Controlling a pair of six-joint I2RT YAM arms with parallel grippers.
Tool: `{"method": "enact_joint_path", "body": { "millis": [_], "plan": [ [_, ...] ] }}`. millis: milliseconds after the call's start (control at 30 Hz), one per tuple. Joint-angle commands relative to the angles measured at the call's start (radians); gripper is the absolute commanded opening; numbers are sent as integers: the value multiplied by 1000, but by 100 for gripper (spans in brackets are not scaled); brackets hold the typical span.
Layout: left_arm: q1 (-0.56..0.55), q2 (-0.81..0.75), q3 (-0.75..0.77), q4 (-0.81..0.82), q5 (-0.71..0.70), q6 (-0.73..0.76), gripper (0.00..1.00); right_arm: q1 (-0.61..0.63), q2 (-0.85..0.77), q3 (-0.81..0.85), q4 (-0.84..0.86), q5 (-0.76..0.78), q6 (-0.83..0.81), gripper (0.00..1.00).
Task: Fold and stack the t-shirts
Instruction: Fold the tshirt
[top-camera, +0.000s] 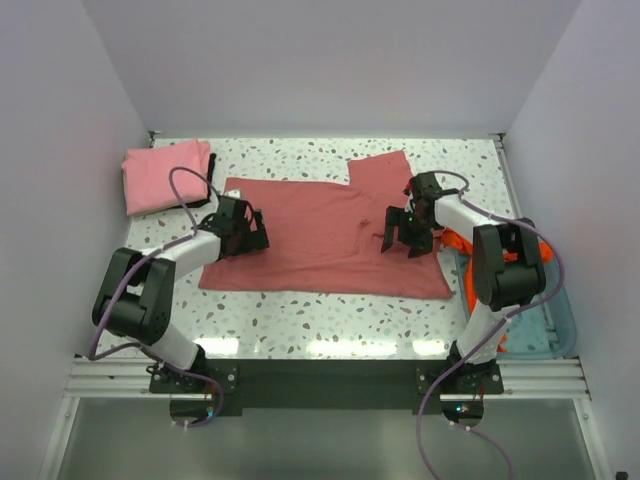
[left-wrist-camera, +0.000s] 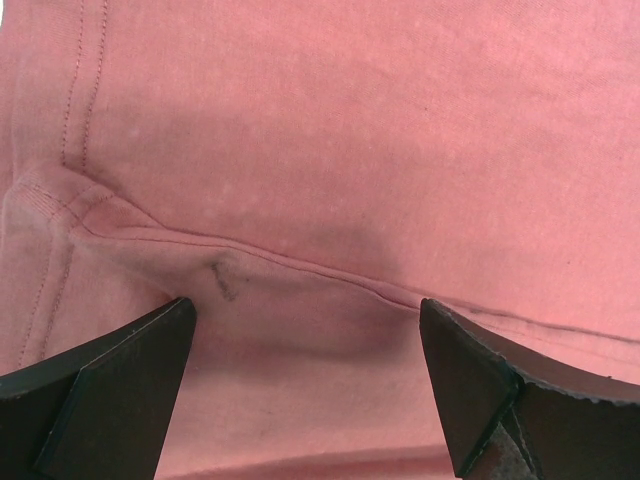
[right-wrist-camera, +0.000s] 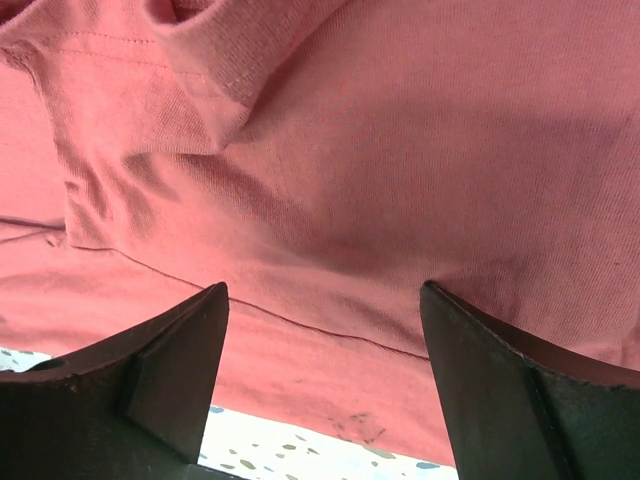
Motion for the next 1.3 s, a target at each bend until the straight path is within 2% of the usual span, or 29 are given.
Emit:
{"method": "enact_joint_path", "body": {
  "millis": [0,267,467,567,667,833,1000,1133,1267],
  "plan": [
    [10,-30,-88,-118,20,-41,100,1,32,-97,-76,-18,-17,81],
    [8,-125,-191,-176,48,-101,100,15,-31,-196,-182,-56,-8,81],
    [7,-225,-167,-286,42,-93,100,59,-120,-202,-254,-74,17,81],
    [7,-262,-71,-342,25,-70,100,64,-169,-102,-343,-65,12,81],
    [8,-265,71,-399,-17,-37,100,64,-183,78,-450,-48,-11,82],
    [25,-132,329,-411,-86,26,100,58,-79,466,-535,1,-47,82],
    [71,67,485,-339,-93,72,100,9,145,764,-471,21,-52,82],
    [83,224,650,-330,-87,100,100,-37,300,933,-321,54,-32,80],
    [83,312,726,-339,-78,111,100,-71,432,1039,-189,102,-18,76]
  ]
}}
